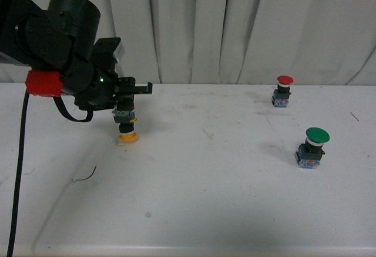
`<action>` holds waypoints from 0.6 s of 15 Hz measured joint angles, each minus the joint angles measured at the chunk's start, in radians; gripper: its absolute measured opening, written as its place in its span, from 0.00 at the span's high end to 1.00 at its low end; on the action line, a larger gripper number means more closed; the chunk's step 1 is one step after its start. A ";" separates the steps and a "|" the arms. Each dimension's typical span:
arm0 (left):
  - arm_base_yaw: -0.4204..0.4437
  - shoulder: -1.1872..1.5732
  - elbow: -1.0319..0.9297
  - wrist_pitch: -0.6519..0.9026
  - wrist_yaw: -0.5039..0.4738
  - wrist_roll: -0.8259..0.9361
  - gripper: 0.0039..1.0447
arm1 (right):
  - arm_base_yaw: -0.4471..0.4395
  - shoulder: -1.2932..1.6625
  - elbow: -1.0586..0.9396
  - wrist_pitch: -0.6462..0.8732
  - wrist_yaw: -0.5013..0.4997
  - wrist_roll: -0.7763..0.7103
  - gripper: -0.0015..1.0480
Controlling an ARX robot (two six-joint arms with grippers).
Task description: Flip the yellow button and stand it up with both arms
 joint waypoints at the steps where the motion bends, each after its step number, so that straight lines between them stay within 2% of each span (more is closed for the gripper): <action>1: 0.002 -0.039 -0.035 0.029 0.026 -0.011 0.71 | 0.000 0.000 0.000 0.000 0.000 0.000 0.06; 6: 0.004 -0.379 -0.252 0.212 0.192 -0.100 0.71 | 0.000 0.000 0.000 0.000 0.000 0.000 0.06; 8: 0.004 -0.421 -0.293 0.249 0.223 -0.126 0.71 | 0.000 0.000 0.000 0.000 0.000 0.000 0.06; 9: 0.004 -0.476 -0.367 0.325 0.283 -0.177 0.71 | 0.000 0.000 0.000 0.000 0.000 0.000 0.06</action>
